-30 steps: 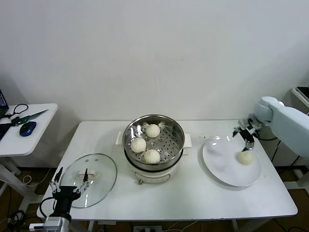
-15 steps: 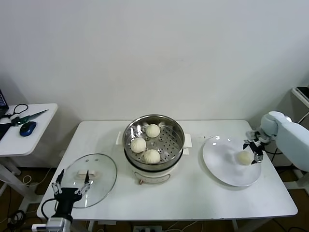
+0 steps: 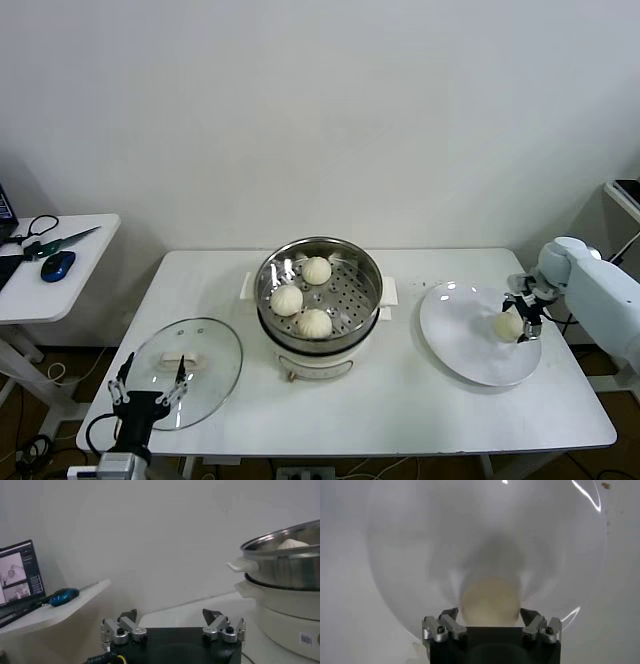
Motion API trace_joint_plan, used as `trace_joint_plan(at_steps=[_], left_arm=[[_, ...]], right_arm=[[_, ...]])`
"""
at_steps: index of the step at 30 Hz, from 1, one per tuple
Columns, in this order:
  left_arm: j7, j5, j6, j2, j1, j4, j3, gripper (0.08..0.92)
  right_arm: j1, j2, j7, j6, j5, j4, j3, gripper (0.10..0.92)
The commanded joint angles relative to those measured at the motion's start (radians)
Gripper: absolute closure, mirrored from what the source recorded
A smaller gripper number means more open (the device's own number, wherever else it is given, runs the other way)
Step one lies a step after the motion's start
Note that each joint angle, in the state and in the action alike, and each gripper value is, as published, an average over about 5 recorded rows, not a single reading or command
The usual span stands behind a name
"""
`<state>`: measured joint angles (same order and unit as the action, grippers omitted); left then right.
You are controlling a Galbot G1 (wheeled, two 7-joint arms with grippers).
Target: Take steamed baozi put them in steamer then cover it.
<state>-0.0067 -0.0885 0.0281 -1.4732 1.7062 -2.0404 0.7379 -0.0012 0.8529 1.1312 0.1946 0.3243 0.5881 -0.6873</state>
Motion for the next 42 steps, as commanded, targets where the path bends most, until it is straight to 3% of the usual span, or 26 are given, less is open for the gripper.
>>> trace_joint_plan(at_steps=[1,12,18,22,33,42], left_arm=[[0.0,-0.002,0.001,-0.001,0.0,0.001,-0.002,0.177],[0.0,-0.002,0.002,-0.001,0.004,-0.001,-0.001,0.177],[0.001,-0.001,0.002,-0.001,0.004,-0.002,-0.005,0.177],[0.001,-0.002,0.0,-0.001,0.001,-0.007,-0.014,0.177],[0.009,0.008,0.0,0.008,-0.002,-0.023,-0.046,0.177],[0.023,0.029,0.01,0.024,0.022,-0.047,-0.068,0.177]], right_arm=[[-0.009,0.028,-0.002,0.004,0.016,-0.046,0.032,0.206],[0.0,0.039,0.003,0.016,0.022,-0.062,0.04,0.289],[0.07,0.015,0.01,-0.001,-0.073,-0.021,-0.036,0.304],[0.218,0.001,0.017,-0.04,-0.244,0.038,-0.212,0.304],[0.748,0.075,-0.032,-0.259,-0.887,0.316,-0.827,0.306],[0.89,0.214,-0.155,-0.385,-1.212,0.499,-1.039,0.304]])
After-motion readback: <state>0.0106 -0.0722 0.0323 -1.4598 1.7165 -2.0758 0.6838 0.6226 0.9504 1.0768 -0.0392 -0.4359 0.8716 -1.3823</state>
